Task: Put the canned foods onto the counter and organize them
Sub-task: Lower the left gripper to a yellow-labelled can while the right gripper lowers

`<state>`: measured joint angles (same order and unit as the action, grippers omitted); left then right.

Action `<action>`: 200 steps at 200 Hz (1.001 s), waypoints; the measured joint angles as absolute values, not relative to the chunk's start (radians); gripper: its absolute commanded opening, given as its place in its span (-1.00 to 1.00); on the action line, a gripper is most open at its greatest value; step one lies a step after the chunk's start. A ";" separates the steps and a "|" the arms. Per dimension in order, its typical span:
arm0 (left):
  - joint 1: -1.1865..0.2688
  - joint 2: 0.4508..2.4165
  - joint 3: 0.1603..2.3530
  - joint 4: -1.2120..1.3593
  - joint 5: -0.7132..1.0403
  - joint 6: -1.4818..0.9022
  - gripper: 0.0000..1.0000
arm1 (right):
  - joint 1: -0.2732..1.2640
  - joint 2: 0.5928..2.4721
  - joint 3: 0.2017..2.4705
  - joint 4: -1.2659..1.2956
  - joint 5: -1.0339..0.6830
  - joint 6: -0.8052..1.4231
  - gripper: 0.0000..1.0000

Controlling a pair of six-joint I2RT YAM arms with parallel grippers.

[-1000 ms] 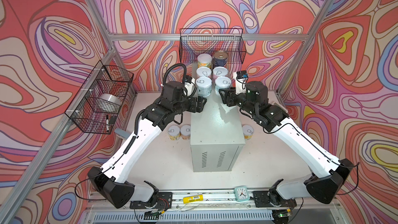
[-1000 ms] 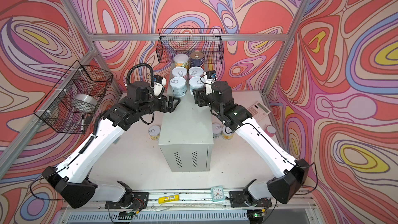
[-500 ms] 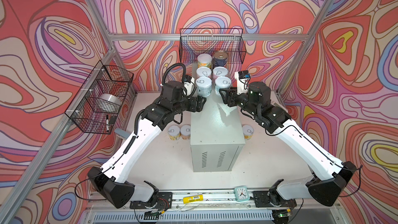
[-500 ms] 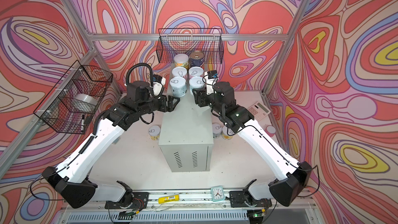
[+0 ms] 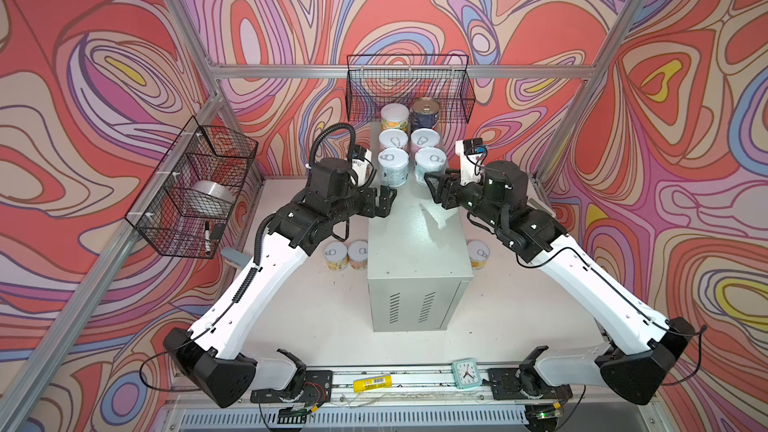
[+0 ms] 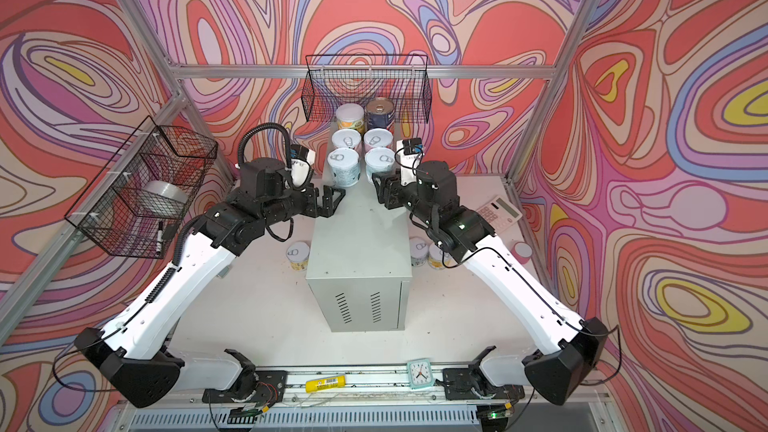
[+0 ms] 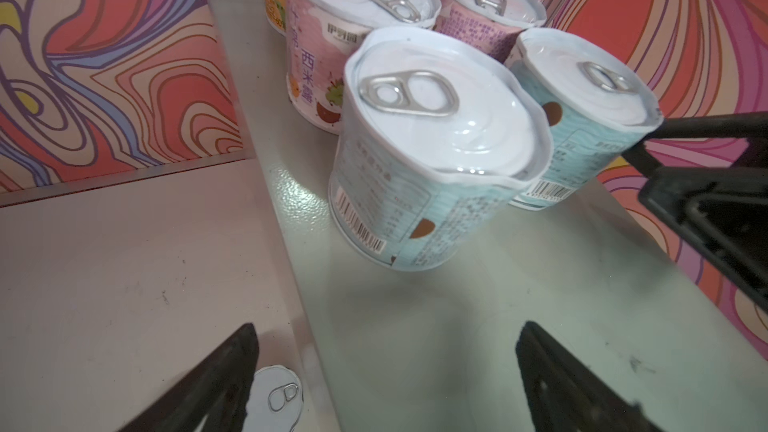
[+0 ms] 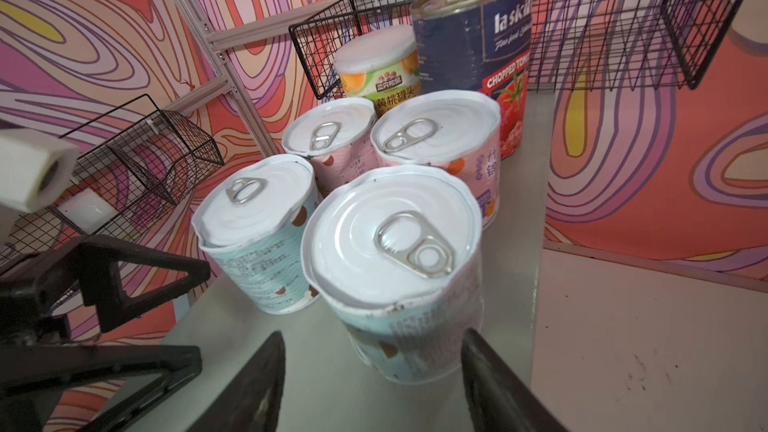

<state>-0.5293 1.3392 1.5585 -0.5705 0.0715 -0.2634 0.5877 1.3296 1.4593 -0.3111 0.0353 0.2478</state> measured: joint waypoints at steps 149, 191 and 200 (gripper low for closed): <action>-0.301 1.012 1.039 -0.661 -0.149 -0.419 1.00 | 0.288 1.158 1.275 -0.552 0.189 0.359 0.75; -0.299 1.015 0.858 -0.561 -0.109 -0.501 1.00 | 0.278 1.151 1.103 -0.580 0.140 0.386 0.75; -0.299 1.022 0.827 -0.546 -0.107 -0.511 1.00 | 0.278 1.148 1.076 -0.580 0.130 0.390 0.75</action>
